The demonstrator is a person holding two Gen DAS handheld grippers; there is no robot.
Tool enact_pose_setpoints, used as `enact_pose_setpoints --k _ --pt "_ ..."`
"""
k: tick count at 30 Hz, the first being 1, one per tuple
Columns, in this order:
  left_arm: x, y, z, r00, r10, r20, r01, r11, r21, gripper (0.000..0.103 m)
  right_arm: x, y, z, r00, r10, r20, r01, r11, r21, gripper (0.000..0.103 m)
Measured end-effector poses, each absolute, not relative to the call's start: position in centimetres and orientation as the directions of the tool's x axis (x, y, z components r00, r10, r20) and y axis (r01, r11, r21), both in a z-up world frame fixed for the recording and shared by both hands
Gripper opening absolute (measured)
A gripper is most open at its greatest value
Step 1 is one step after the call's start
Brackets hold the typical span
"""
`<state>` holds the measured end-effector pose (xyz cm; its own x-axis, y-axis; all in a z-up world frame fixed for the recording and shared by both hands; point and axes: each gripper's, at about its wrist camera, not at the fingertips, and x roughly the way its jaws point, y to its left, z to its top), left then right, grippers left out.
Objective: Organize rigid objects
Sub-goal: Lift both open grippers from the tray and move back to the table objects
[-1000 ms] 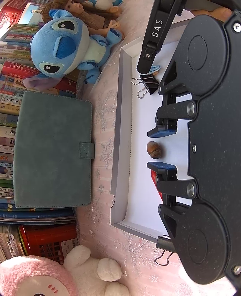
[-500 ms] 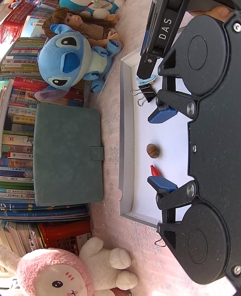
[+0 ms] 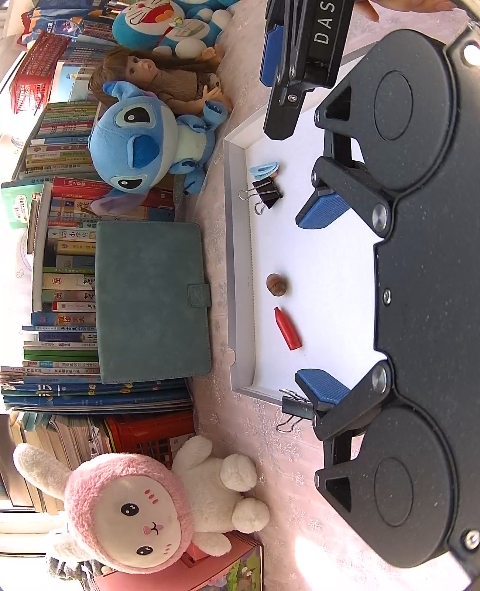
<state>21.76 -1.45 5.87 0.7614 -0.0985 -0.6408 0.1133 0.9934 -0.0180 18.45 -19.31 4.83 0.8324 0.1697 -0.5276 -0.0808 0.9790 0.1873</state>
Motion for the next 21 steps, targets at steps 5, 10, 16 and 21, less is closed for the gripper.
enact_pose_setpoints --k 5,10,16,21 --pt "18.9 -0.5 5.7 0.772 -0.102 -0.628 0.118 0.993 -0.015 0.084 15.3 -19.1 4.5 0.848 0.177 -0.499 -0.111 0.981 0.159 0.086" --pt "16.1 0.4 4.9 0.775 -0.114 -0.621 0.107 0.993 -0.048 0.084 12.5 -18.9 4.2 0.861 0.181 -0.476 -0.135 0.982 0.130 0.088" --pt "12.1 0.8 3.9 0.781 -0.132 -0.611 0.126 0.991 -0.052 0.084 9.2 -18.4 4.0 0.877 0.189 -0.442 -0.170 0.982 0.083 0.091" --pt "8.8 1.1 3.3 0.793 -0.130 -0.595 0.134 0.990 -0.037 0.084 6.9 -18.0 3.8 0.889 0.198 -0.412 -0.191 0.980 0.060 0.092"
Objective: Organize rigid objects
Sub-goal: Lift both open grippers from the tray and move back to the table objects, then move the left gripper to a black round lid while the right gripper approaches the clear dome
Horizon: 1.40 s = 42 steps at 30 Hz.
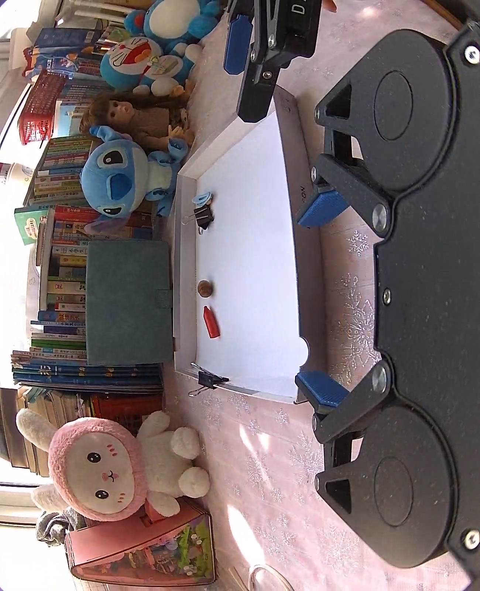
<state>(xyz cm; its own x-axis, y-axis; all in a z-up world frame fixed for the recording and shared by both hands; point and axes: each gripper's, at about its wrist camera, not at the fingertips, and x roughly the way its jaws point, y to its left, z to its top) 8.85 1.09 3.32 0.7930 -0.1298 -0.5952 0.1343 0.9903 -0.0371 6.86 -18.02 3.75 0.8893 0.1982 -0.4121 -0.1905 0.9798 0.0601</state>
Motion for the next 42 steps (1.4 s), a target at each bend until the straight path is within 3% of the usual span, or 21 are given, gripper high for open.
enact_pose_setpoints --k 9,15,21,25,28,34,42 --pt "4.5 1.7 2.7 0.814 -0.113 -0.570 0.142 0.990 0.007 0.084 3.5 -17.2 2.4 0.888 0.216 -0.405 -0.236 0.972 0.001 0.095" --pt "2.3 2.4 2.1 0.804 -0.135 -0.580 0.148 0.989 -0.024 0.083 1.4 -17.1 1.0 0.857 0.282 -0.431 -0.295 0.955 0.038 0.095" --pt "0.8 2.6 1.1 0.789 -0.149 -0.596 0.165 0.986 -0.028 0.071 -0.9 -16.8 -0.1 0.853 0.306 -0.422 -0.323 0.946 0.033 0.095" --pt "0.6 2.8 0.4 0.779 -0.153 -0.609 0.170 0.985 -0.031 0.051 -1.6 -16.4 -1.0 0.845 0.314 -0.433 -0.331 0.943 0.038 0.094" --pt "0.6 2.9 0.2 0.775 -0.156 -0.612 0.168 0.985 -0.037 0.047 -2.2 -15.8 -1.8 0.837 0.315 -0.447 -0.340 0.940 0.027 0.093" --pt "0.7 2.5 0.3 0.790 -0.146 -0.596 0.176 0.984 -0.007 0.046 -2.8 -14.7 -2.5 0.830 0.324 -0.455 -0.360 0.933 0.008 0.082" --pt "1.1 1.9 0.0 0.789 -0.152 -0.595 0.190 0.982 0.000 0.043 -2.7 -14.2 -2.6 0.825 0.325 -0.463 -0.358 0.934 0.018 0.056"
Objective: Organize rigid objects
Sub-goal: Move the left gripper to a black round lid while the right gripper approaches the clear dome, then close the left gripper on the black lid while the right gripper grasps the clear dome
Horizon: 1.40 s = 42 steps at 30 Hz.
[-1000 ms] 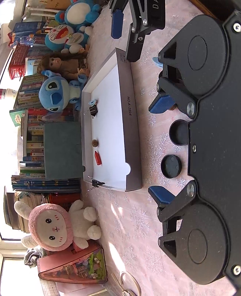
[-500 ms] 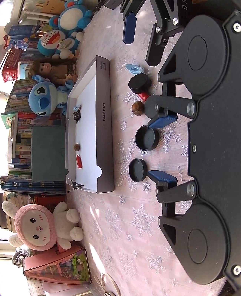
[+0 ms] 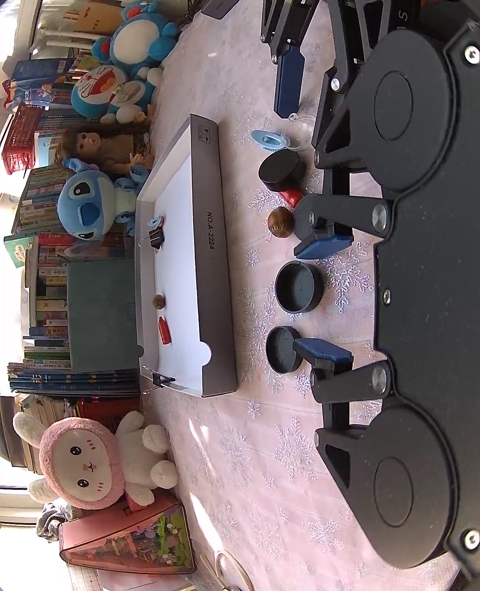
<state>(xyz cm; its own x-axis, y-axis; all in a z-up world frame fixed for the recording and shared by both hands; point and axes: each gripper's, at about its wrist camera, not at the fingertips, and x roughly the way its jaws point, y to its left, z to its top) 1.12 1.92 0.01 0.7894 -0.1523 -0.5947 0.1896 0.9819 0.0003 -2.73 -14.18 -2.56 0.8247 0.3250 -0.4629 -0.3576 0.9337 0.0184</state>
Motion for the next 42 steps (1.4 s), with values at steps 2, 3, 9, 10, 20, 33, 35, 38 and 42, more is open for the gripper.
enact_pose_setpoints --k 2,3,9,10,20,33,35,38,42 --pt "1.3 1.8 0.0 0.791 -0.152 -0.593 0.195 0.981 0.008 0.039 -2.8 -14.1 -2.5 0.825 0.327 -0.461 -0.358 0.933 0.020 0.053" --pt "1.3 1.8 0.0 0.792 -0.153 -0.591 0.197 0.980 0.010 0.038 -2.8 -14.1 -2.4 0.826 0.328 -0.459 -0.359 0.933 0.021 0.051" --pt "1.5 1.6 -0.1 0.794 -0.154 -0.588 0.201 0.980 0.014 0.034 -2.8 -13.6 -2.2 0.826 0.341 -0.449 -0.366 0.930 0.034 0.049" --pt "1.6 1.6 -0.1 0.794 -0.154 -0.588 0.202 0.979 0.017 0.034 -2.8 -13.6 -2.3 0.825 0.342 -0.450 -0.367 0.930 0.033 0.048" --pt "1.9 1.8 -0.2 0.799 -0.146 -0.584 0.196 0.980 0.023 0.034 -2.6 -13.4 -2.5 0.827 0.329 -0.456 -0.357 0.934 0.027 0.043" --pt "2.2 2.0 -0.4 0.812 -0.135 -0.568 0.178 0.984 0.020 0.039 -3.0 -13.3 -2.4 0.834 0.325 -0.445 -0.354 0.935 0.020 0.044" --pt "2.2 2.0 -0.4 0.809 -0.137 -0.571 0.181 0.983 0.021 0.039 -3.1 -13.3 -2.4 0.835 0.326 -0.444 -0.356 0.934 0.017 0.044" --pt "2.3 1.9 -0.5 0.805 -0.142 -0.576 0.184 0.983 0.016 0.039 -3.1 -13.1 -2.5 0.834 0.326 -0.446 -0.359 0.933 0.010 0.044" --pt "2.5 1.8 -0.5 0.805 -0.143 -0.576 0.189 0.982 0.021 0.038 -2.9 -13.0 -2.6 0.831 0.323 -0.452 -0.357 0.934 0.011 0.044"
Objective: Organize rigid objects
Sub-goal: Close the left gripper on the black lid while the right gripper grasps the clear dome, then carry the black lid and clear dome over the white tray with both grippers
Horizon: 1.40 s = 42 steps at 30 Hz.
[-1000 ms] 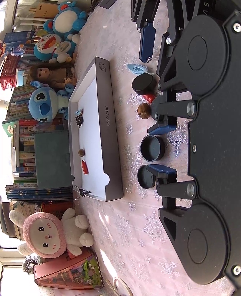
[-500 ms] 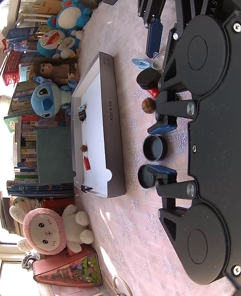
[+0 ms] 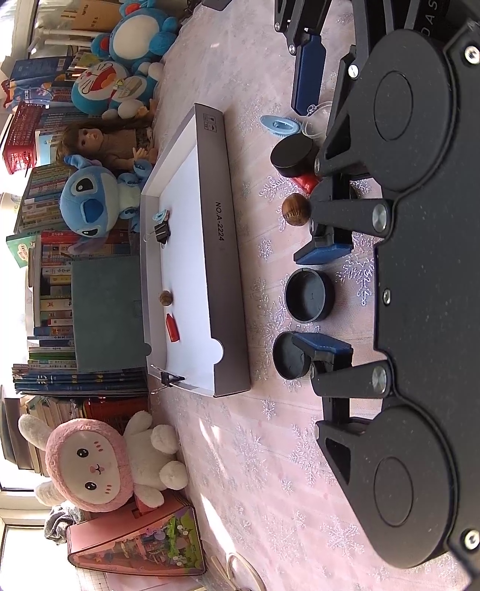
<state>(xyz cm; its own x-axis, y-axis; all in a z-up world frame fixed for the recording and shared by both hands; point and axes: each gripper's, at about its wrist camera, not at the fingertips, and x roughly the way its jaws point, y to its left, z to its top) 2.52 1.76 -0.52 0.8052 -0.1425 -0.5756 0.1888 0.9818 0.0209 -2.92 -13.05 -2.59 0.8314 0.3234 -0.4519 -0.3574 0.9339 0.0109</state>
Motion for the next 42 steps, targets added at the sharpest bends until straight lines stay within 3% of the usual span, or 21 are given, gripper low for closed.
enact_pose_setpoints --k 4,28,42 --pt "2.6 1.4 -0.6 0.803 -0.129 -0.581 0.194 0.980 0.052 0.030 -2.8 -13.0 -2.7 0.820 0.333 -0.465 -0.370 0.929 0.013 0.039" --pt "4.6 3.1 5.0 0.840 -0.125 -0.528 0.149 0.989 0.004 0.030 0.0 -15.6 1.7 0.885 0.237 -0.400 -0.247 0.969 0.027 0.039" --pt "10.7 2.0 6.8 0.835 -0.145 -0.531 0.157 0.987 -0.022 0.030 6.8 -17.6 3.1 0.873 0.210 -0.440 -0.186 0.978 0.098 0.039"
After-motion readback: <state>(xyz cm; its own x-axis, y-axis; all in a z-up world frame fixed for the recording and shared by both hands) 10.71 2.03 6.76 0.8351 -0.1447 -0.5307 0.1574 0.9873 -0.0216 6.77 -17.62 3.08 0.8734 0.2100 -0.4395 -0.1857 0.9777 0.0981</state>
